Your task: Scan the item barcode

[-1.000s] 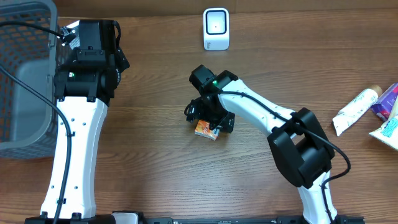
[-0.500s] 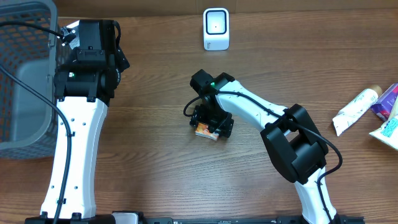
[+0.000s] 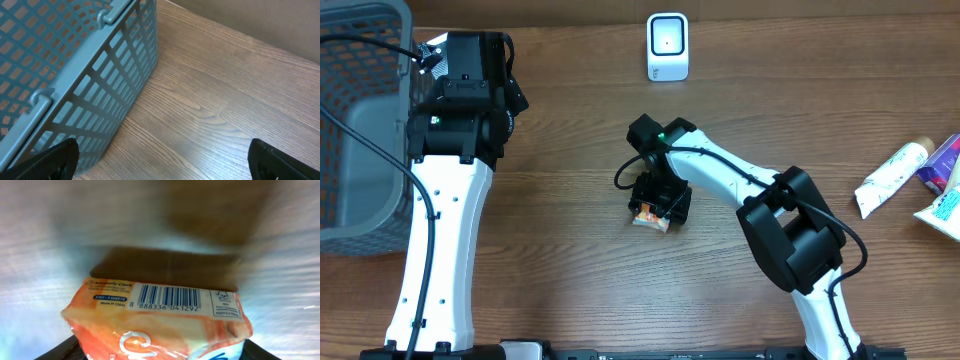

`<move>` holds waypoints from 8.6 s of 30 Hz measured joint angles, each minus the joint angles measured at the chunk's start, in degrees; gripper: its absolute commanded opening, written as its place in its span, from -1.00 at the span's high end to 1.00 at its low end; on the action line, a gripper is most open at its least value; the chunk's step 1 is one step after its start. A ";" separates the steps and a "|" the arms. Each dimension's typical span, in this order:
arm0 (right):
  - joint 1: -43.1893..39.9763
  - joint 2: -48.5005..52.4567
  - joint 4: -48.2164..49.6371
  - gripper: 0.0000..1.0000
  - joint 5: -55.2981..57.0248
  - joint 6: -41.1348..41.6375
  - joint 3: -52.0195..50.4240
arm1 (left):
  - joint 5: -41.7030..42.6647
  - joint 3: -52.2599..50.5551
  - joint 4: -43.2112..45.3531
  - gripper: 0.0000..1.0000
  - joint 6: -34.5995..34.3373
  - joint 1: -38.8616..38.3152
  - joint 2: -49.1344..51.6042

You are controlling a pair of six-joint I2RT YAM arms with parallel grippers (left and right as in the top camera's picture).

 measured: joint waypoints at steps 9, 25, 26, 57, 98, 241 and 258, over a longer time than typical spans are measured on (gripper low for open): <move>-4.28 1.64 -11.23 -0.47 -24.72 -23.58 0.55 | 0.00 0.00 -0.02 -1.00 0.02 0.00 0.00; -17.35 1.64 -17.64 -0.47 -56.57 -79.67 0.83 | 0.00 0.00 0.00 -1.00 0.00 0.00 0.00; -17.35 1.64 -17.40 -0.48 -57.88 -82.93 0.85 | 0.00 0.00 0.00 -1.00 0.00 0.00 0.00; -17.29 1.79 -3.89 -0.33 -59.30 -109.66 36.74 | 0.00 0.00 0.00 -1.00 0.02 0.00 0.00; -17.42 -2.16 21.29 0.07 -35.52 -25.81 37.35 | 0.00 0.00 -0.02 -1.00 0.00 0.00 0.00; -66.77 -12.39 -0.68 -1.00 25.22 1.68 46.40 | 1.55 -0.09 15.54 -0.99 -0.76 0.00 0.15; -64.11 -38.01 10.91 -1.00 17.38 -23.96 57.13 | -9.18 -0.24 58.23 -1.00 38.69 0.00 -4.87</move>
